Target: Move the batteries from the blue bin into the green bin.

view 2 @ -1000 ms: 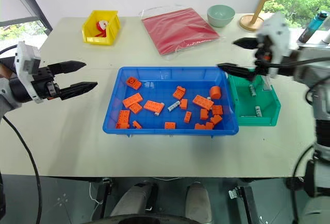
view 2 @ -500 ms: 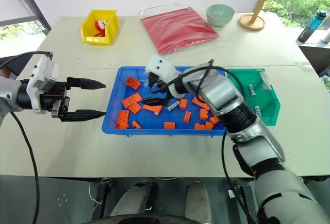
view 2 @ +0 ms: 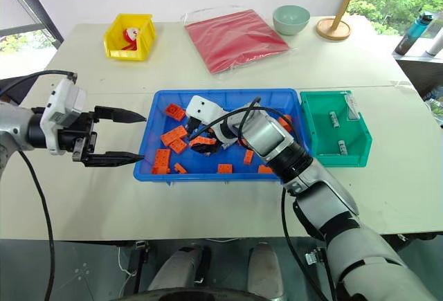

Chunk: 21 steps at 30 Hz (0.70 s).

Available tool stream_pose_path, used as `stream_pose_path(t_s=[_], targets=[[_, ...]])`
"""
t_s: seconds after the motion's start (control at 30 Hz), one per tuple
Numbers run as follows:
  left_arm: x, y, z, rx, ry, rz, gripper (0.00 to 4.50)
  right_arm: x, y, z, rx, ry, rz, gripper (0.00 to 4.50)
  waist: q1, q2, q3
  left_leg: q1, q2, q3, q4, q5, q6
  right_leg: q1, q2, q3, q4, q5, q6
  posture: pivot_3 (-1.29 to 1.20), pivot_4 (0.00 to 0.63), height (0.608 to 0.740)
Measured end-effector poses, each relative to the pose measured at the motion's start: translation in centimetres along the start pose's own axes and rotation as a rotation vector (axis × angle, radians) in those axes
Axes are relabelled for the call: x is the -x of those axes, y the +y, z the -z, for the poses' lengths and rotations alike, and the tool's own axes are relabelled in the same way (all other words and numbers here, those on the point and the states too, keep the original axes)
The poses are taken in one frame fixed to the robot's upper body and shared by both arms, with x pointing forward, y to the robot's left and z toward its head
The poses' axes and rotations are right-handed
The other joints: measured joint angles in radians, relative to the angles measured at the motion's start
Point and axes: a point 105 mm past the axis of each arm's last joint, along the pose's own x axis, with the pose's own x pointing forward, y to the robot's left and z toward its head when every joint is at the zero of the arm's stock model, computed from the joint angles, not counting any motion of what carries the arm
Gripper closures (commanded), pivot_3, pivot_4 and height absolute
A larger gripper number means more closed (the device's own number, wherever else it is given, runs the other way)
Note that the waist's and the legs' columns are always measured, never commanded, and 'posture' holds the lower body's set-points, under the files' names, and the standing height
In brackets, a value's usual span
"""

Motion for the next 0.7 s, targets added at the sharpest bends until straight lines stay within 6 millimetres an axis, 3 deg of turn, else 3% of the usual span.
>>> stream_pose_path(t_s=[0.1,0.27,0.3,0.47,0.6,0.63,0.7], targets=[[0.0,0.3,-0.5,-0.016,-0.007,-0.008,0.0,-0.3,0.2,0.1,0.01,0.001,-0.009,0.78,-0.001,0.0,0.0,0.0,0.0,0.0,0.0,0.0,0.0,-0.001,0.0,0.0,0.0,0.0,0.0,0.0,0.15,0.717],[0.0,0.5,-0.3,-0.009,-0.007,-0.015,0.0,-0.7,0.5,-0.1,0.021,-0.004,-0.017,3.0,-0.001,0.0,0.0,0.0,0.0,0.0,0.0,0.0,0.0,-0.001,0.0,0.0,0.001,0.0,0.0,0.0,0.15,0.717],[0.0,0.5,-0.3,-0.009,-0.006,-0.015,0.0,-0.8,0.6,-0.2,0.019,-0.005,-0.019,3.26,-0.001,0.0,0.0,0.0,0.0,0.0,0.0,0.0,0.0,-0.001,0.0,0.0,0.001,0.0,0.0,0.0,0.15,0.717],[-0.1,0.6,-0.2,-0.01,0.005,-0.015,0.0,-1.4,0.7,-1.0,0.01,-0.027,-0.028,3.26,-0.002,0.0,0.0,0.0,0.0,0.0,0.0,0.0,0.0,-0.001,0.0,0.0,0.001,0.0,0.0,0.0,0.15,0.717],[-0.4,0.5,-0.1,-0.006,-0.002,-0.012,0.0,-1.5,-1.1,-3.4,0.043,-0.135,0.047,3.26,-0.001,0.0,0.0,0.0,0.0,0.0,0.0,0.0,0.0,-0.001,0.0,0.0,0.001,0.0,0.0,0.0,0.15,0.717],[-0.5,0.5,0.0,-0.003,-0.001,-0.01,0.0,-1.4,-1.6,-4.3,0.046,-0.177,0.072,2.46,-0.003,0.0,0.0,0.0,0.0,0.0,0.0,0.0,0.0,-0.001,0.0,0.0,0.001,0.0,0.0,0.0,0.15,0.717],[-0.6,0.5,0.1,-0.004,-0.003,-0.01,0.0,-1.6,-2.1,-5.0,0.017,-0.215,0.084,1.91,-0.004,0.0,0.0,0.0,0.0,0.0,0.0,0.0,0.0,-0.001,0.0,0.0,0.001,0.0,0.0,0.0,0.15,0.717]])
